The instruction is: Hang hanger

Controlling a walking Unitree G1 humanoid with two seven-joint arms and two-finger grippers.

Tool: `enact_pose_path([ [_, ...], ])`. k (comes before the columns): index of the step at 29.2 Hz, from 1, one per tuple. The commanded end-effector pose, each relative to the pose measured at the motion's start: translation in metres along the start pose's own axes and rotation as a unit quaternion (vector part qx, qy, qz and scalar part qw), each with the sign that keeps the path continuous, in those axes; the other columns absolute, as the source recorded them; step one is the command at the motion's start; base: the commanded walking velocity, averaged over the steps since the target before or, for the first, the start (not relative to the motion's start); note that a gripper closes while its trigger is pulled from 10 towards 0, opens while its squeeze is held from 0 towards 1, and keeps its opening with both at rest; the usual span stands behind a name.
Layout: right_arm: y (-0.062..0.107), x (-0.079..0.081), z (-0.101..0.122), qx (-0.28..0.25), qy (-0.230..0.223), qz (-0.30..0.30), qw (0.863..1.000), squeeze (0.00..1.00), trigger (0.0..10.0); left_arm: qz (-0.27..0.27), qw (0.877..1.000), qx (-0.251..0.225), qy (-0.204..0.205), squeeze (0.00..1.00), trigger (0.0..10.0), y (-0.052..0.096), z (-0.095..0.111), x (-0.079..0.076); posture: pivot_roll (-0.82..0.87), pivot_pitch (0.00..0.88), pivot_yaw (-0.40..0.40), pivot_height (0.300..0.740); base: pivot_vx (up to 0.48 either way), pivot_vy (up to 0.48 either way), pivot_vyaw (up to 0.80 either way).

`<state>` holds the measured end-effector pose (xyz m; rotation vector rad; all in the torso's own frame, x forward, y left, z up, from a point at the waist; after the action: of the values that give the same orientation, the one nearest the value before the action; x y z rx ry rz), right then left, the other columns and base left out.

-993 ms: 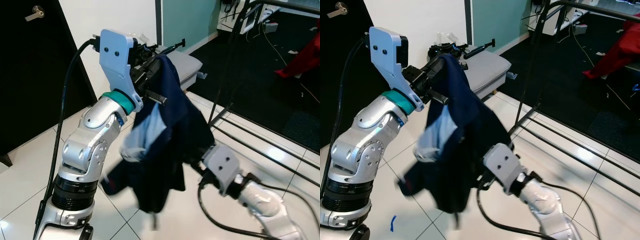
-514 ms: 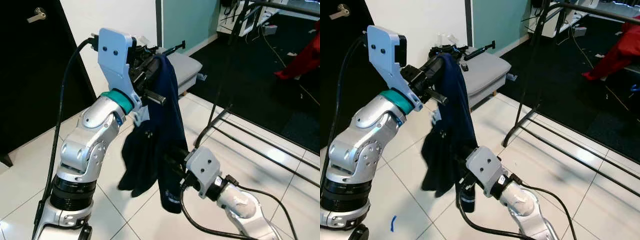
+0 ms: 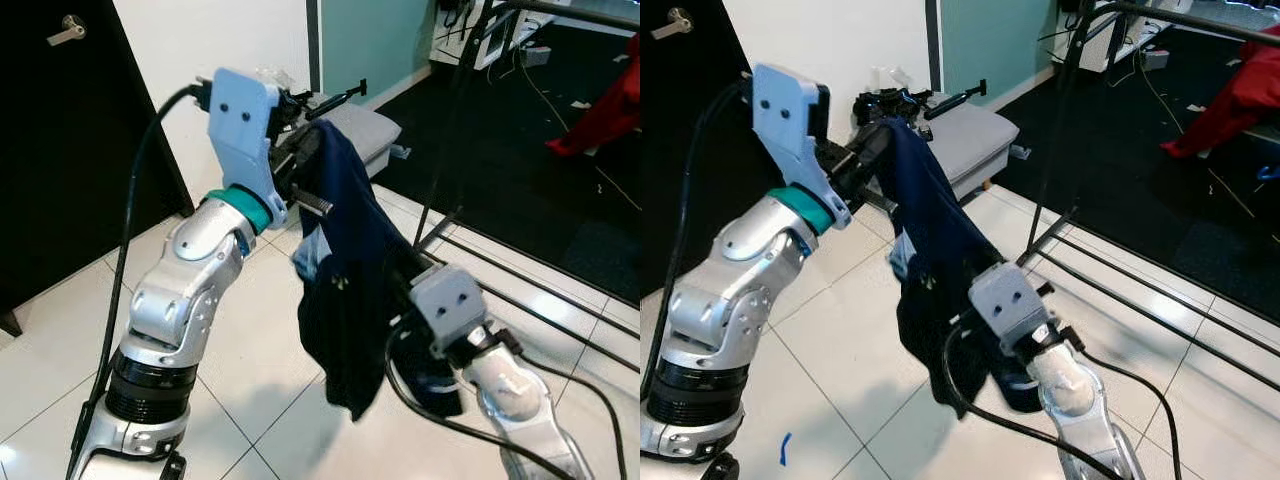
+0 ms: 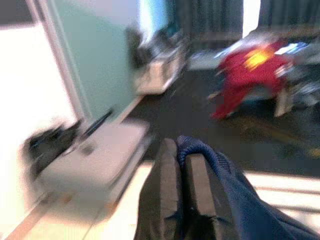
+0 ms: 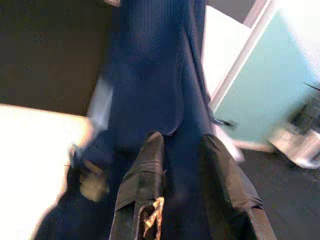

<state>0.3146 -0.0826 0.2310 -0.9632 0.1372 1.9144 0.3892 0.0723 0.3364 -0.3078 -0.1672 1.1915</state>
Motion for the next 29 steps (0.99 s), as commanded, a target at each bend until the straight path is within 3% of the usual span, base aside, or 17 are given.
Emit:
enact_pose_path([
  [1, 0.003, 0.035, 0.014, -0.020, -0.041, 0.078, 0.996, 0.00, 10.0, 0.097, 0.993, 0.055, -0.036, 0.00, 0.0, 0.000, -0.025, 0.033, -0.27, 0.155, 0.167, 0.740, 0.000, 0.000, 0.00],
  [2, 0.005, 0.047, 0.019, -0.025, -0.056, 0.104, 0.993, 0.00, 10.0, 0.149, 0.985, 0.081, -0.042, 0.00, 0.0, 0.002, -0.037, 0.052, -0.27, 0.155, 0.166, 0.740, 0.000, 0.000, 0.00],
  [3, 0.005, 0.047, 0.019, -0.025, -0.056, 0.104, 0.993, 0.00, 10.0, 0.149, 0.985, 0.081, -0.042, 0.00, 0.0, 0.002, -0.037, 0.052, -0.27, 0.155, 0.166, 0.740, 0.000, 0.000, 0.00],
  [4, 0.006, 0.053, 0.019, -0.024, -0.061, 0.113, 0.991, 0.00, 10.0, 0.183, 0.978, 0.096, -0.039, 0.00, 0.0, 0.004, -0.043, 0.066, -0.27, 0.155, 0.166, 0.740, 0.000, 0.000, 0.00],
  [5, 0.012, 0.066, 0.016, -0.016, -0.070, 0.136, 0.988, 0.00, 10.0, 0.244, 0.963, 0.106, -0.031, 0.00, 0.0, 0.012, -0.047, 0.092, -0.26, 0.160, 0.169, 0.740, 0.000, 0.000, 0.00],
  [9, 0.014, 0.072, 0.014, -0.010, -0.076, 0.141, 0.987, 0.00, 10.0, 0.260, 0.961, 0.094, -0.032, 0.00, 0.0, 0.015, -0.038, 0.097, -0.26, 0.163, 0.170, 0.740, 0.000, 0.000, 0.00],
  [13, 0.013, 0.082, 0.010, -0.002, -0.085, 0.143, 0.986, 0.00, 10.0, 0.210, 0.973, 0.074, -0.052, 0.00, 0.0, 0.010, -0.026, 0.074, -0.25, 0.164, 0.171, 0.740, 0.000, 0.000, 0.00],
  [15, 0.012, 0.083, 0.010, -0.001, -0.085, 0.143, 0.986, 0.00, 10.0, 0.203, 0.975, 0.069, -0.056, 0.00, 0.0, 0.009, -0.023, 0.071, -0.25, 0.164, 0.171, 0.740, 0.000, 0.000, 0.00],
  [19, 0.009, 0.078, 0.003, 0.014, -0.073, 0.130, 0.989, 0.00, 10.0, 0.157, 0.984, 0.018, -0.080, 0.00, 0.0, 0.001, 0.003, 0.048, -0.24, 0.163, 0.168, 0.740, 0.000, 0.000, 0.00],
  [24, 0.004, 0.075, -0.009, 0.029, -0.058, 0.118, 0.991, 0.00, 10.0, 0.128, 0.988, -0.030, -0.084, 0.00, 0.0, -0.004, 0.028, 0.033, -0.24, 0.161, 0.169, 0.740, 0.000, 0.000, 0.00],
  [28, -0.006, 0.076, -0.003, 0.012, -0.138, 0.089, 0.986, 0.00, 10.0, 0.108, 0.989, -0.064, -0.081, 0.00, 0.0, -0.009, 0.048, 0.022, -0.24, 0.160, 0.172, 0.740, 0.000, 0.000, 0.00],
  [29, -0.006, 0.076, -0.003, 0.012, -0.138, 0.089, 0.986, 0.00, 10.0, 0.108, 0.989, -0.064, -0.081, 0.00, 0.0, -0.009, 0.048, 0.022, -0.24, 0.160, 0.172, 0.740, 0.000, 0.000, 0.00],
])
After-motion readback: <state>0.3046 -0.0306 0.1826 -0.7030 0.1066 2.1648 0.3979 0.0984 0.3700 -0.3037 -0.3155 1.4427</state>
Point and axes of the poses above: a point about 5 cm out from each wrist's last joint towards the gripper, its own y axis pointing back from the gripper into the wrist, its own z axis along the axis of the wrist's last joint, x = y × z, the point moved 6 cm from there along -y, pointing out of the wrist towards the gripper, and after that the axes turned 11 degrees about y, right-handed, at the moved point
